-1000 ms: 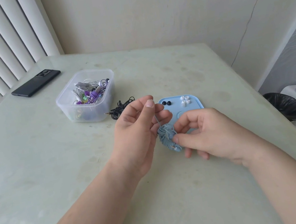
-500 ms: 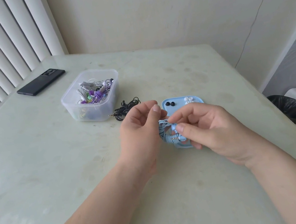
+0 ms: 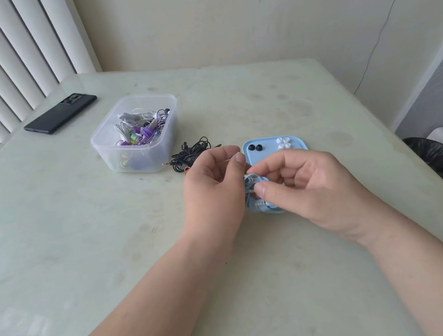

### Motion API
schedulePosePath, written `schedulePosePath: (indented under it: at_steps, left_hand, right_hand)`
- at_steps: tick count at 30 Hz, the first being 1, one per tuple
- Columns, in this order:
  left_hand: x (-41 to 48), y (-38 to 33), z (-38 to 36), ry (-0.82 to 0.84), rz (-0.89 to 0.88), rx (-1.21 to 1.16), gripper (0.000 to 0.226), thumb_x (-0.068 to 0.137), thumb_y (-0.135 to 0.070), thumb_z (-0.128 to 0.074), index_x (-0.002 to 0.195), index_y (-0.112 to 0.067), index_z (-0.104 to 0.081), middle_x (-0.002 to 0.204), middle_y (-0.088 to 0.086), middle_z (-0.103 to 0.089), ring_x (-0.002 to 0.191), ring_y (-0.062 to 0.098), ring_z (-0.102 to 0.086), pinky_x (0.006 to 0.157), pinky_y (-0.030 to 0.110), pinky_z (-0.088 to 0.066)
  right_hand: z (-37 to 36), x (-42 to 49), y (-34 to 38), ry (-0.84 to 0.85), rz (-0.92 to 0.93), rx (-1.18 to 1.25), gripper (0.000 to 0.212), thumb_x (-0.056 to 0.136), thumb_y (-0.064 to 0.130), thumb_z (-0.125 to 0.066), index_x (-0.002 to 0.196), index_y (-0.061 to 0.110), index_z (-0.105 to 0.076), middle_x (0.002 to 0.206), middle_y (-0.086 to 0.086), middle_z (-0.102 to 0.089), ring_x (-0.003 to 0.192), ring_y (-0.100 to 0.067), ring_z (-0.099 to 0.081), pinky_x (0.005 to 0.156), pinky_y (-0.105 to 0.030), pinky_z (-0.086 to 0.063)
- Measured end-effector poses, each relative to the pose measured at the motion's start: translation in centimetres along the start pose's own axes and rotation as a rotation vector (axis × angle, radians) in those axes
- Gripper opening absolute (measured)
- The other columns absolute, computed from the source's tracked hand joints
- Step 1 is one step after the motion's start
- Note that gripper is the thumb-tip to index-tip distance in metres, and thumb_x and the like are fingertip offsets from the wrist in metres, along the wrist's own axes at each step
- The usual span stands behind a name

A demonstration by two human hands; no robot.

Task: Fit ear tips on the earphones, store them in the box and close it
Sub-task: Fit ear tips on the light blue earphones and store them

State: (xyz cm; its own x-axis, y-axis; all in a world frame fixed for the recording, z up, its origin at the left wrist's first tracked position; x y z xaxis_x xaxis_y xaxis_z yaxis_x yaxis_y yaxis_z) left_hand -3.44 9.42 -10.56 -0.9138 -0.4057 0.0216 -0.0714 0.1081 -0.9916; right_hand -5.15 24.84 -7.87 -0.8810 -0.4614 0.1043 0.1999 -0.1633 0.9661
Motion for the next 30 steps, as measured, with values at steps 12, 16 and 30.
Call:
schedulePosePath:
  at_steps: [12, 16, 30]
  left_hand:
    - [-0.2, -0.2, -0.1, 0.085, 0.03, 0.003, 0.007, 0.098, -0.01, -0.07, 0.104, -0.008, -0.067, 0.095, 0.012, -0.071, 0.067, 0.011, -0.068, 0.067, 0.03, -0.063]
    - [-0.2, -0.3, 0.0, 0.155, 0.015, 0.021, 0.017, 0.1, -0.007, -0.066, 0.111, -0.018, -0.072, 0.102, 0.016, -0.071, 0.072, 0.019, -0.072, 0.07, 0.03, -0.063]
    - [-0.9, -0.6, -0.3, 0.24, -0.094, 0.151, 0.017, 0.09, -0.041, -0.077, 0.103, -0.032, -0.078, 0.089, 0.023, -0.076, 0.084, 0.048, -0.071, 0.082, 0.064, -0.058]
  right_hand:
    - [0.3, 0.7, -0.3, -0.256, -0.12, 0.039, 0.029, 0.095, 0.042, -0.064, 0.078, 0.021, -0.076, 0.091, 0.008, -0.078, 0.078, -0.008, -0.068, 0.073, -0.03, -0.051]
    - [0.4, 1.0, -0.5, -0.296, -0.188, 0.173, 0.025, 0.093, 0.037, -0.068, 0.078, 0.02, -0.079, 0.098, 0.0, -0.079, 0.084, -0.008, -0.069, 0.084, -0.033, -0.05]
    - [1.5, 0.9, -0.6, -0.181, -0.227, 0.369, 0.017, 0.096, 0.015, -0.066, 0.104, 0.008, -0.078, 0.1, -0.013, -0.078, 0.091, -0.021, -0.073, 0.079, -0.034, -0.056]
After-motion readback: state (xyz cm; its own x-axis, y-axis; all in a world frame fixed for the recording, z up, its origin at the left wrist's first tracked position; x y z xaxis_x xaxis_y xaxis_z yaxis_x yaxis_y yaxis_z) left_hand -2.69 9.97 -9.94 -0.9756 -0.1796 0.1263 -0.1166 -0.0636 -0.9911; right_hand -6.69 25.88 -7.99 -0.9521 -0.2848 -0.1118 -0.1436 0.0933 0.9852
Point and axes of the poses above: each hand's wrist, its own x-axis towards the middle knuckle, its own z-axis out of the back of the hand, y = z × x, the point moved 1 cm from there along x, towards the middle knuckle
